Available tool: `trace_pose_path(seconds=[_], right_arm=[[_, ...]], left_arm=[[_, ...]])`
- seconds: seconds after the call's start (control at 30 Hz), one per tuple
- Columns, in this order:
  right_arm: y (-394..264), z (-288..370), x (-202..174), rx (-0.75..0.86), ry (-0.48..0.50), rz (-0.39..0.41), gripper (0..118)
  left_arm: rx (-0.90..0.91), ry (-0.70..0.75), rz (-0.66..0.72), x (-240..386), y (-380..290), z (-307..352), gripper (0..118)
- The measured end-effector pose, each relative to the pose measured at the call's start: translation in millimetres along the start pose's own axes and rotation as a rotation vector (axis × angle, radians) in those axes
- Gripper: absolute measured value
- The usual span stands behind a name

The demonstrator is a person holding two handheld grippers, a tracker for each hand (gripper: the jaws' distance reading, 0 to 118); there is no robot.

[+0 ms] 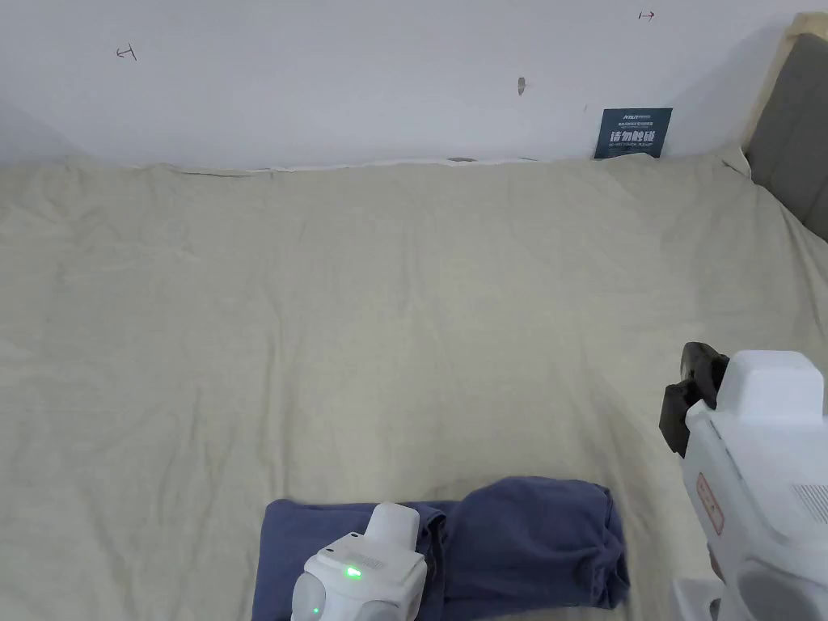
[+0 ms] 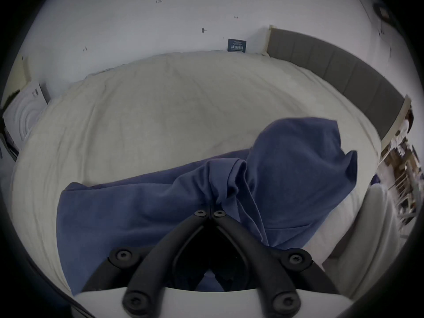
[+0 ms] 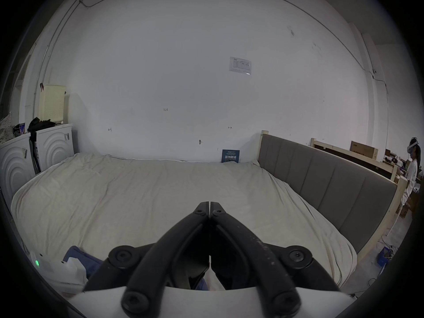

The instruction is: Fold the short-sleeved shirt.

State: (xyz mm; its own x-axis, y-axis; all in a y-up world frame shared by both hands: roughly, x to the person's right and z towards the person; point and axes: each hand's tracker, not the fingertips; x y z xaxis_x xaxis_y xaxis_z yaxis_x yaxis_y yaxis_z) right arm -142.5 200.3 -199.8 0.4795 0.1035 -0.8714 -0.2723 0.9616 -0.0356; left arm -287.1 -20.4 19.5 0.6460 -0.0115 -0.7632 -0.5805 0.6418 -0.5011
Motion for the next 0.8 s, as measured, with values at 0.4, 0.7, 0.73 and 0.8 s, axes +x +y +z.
trace_pose_path(seconds=[0.4, 0.7, 0.73, 0.8], right_arm=[[6, 4, 0, 0.016, 0.014, 0.006, 1], [5, 0, -14, 0.004, 0.034, 0.01, 1], [5, -1, -15, 0.001, 0.036, 0.012, 1], [4, -3, -18, -0.006, 0.038, 0.014, 1]], left_arm=[[0.111, -0.287, 0.328, -93, 28, 85, 2], [-0.03, -0.332, 0.605, -206, 1, 82, 118], [-0.033, -0.333, 0.616, -212, -3, 79, 118], [-0.033, -0.323, 0.631, -213, -7, 78, 118]])
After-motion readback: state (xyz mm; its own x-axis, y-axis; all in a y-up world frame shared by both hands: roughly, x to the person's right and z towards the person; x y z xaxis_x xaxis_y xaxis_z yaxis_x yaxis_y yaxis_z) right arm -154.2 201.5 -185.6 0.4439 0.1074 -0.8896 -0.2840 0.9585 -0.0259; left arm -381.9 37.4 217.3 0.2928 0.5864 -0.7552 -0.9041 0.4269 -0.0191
